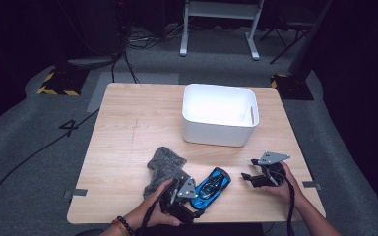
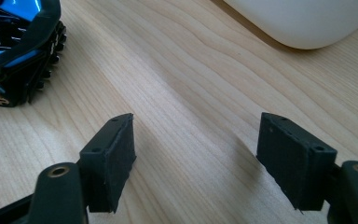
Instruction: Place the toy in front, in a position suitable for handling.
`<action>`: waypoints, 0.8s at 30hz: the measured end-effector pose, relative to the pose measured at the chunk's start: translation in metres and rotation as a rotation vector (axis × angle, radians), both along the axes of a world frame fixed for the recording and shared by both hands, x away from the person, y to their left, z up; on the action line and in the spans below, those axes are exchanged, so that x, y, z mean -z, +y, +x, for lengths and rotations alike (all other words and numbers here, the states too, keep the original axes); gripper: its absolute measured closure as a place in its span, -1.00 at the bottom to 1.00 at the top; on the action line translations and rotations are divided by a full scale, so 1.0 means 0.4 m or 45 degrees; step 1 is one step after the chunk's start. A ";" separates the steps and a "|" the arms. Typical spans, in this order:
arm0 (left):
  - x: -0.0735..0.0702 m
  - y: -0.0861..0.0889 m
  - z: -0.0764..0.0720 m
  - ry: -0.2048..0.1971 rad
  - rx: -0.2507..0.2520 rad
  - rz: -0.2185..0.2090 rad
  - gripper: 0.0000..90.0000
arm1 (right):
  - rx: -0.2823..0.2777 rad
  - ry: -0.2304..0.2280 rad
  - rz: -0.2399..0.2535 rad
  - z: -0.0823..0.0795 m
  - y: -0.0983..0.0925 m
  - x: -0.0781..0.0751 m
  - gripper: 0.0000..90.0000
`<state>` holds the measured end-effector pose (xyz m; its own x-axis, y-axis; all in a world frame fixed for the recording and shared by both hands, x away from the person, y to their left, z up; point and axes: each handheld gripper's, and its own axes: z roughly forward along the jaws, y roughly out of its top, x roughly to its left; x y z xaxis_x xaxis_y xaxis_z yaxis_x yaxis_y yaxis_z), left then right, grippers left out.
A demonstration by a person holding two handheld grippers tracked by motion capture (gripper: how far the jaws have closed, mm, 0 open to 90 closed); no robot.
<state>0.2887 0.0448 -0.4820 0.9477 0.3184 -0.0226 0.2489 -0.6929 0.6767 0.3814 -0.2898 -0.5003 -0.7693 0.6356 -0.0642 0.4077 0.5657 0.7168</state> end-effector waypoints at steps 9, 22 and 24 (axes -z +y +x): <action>0.040 -0.029 0.010 0.031 -0.069 0.101 -0.67 | -0.044 -0.017 0.000 0.002 0.029 -0.004 -0.37; 0.039 -0.083 0.052 0.026 -0.098 0.103 -0.67 | -0.129 -0.001 -0.004 -0.005 0.057 -0.003 -0.34; 0.040 -0.084 0.059 0.028 -0.089 0.096 -0.66 | -0.135 -0.003 -0.009 -0.006 0.054 -0.001 -0.34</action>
